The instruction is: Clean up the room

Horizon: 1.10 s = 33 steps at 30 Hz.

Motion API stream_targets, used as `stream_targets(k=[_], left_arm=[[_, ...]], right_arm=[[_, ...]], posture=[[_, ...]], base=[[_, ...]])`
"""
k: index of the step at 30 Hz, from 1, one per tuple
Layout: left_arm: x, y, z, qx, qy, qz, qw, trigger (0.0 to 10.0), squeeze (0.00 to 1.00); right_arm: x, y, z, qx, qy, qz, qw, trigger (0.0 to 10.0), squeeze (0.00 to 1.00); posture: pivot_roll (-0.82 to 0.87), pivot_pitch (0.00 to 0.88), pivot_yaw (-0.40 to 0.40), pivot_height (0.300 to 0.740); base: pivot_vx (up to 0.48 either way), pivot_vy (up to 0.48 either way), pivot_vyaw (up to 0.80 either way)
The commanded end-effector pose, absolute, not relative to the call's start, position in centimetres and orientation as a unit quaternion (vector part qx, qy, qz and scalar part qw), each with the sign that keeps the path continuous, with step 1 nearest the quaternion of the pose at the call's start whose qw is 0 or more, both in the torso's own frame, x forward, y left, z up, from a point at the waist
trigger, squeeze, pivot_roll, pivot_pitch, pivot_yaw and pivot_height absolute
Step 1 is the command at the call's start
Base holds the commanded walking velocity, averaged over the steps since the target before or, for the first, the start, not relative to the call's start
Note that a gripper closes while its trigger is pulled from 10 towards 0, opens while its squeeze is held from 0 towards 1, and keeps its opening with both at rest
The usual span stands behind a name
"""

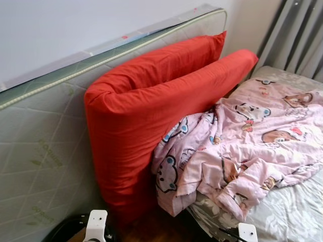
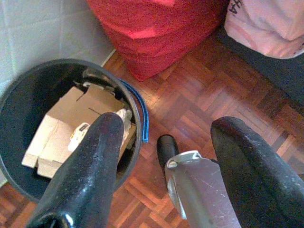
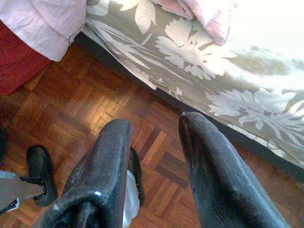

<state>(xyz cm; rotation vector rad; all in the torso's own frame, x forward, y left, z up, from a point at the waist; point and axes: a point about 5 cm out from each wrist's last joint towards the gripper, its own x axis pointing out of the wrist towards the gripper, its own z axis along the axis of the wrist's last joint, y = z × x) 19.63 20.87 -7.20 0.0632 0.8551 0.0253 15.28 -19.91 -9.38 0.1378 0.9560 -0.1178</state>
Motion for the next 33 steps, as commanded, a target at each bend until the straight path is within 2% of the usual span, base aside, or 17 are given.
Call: stream_targets(k=[1,13,17,33], left_arm=[[19.06,20.96,-7.53,0.036,0.428,0.009,0.903,10.0,0.00],[18.96,20.85,-7.59,0.033,0.427,0.012,0.903,10.0,0.00],[19.00,20.85,-7.56,0.036,0.425,0.014,0.904,10.0,0.00],[19.28,20.65,-7.44,0.034,0.419,0.012,0.907,10.0,0.00]], right_arm=[[15.03,-20.00,-9.48,0.067,0.464,-0.057,0.881,10.0,0.00],[15.05,-20.02,-9.47,0.066,0.464,-0.056,0.881,10.0,0.00],[15.05,-20.03,-9.47,0.065,0.464,-0.056,0.881,10.0,0.00],[15.05,-20.00,-9.47,0.065,0.464,-0.055,0.882,10.0,0.00]], posture=[[-0.02,0.005,-0.011,0.738],[-0.02,0.006,-0.012,0.738],[-0.02,0.005,-0.013,0.738],[-0.02,0.003,-0.012,0.738]], base=[[0.000,-0.480,-0.70],[0.000,-0.045,-0.70],[0.000,-0.480,-0.70],[0.000,0.000,-0.70]])
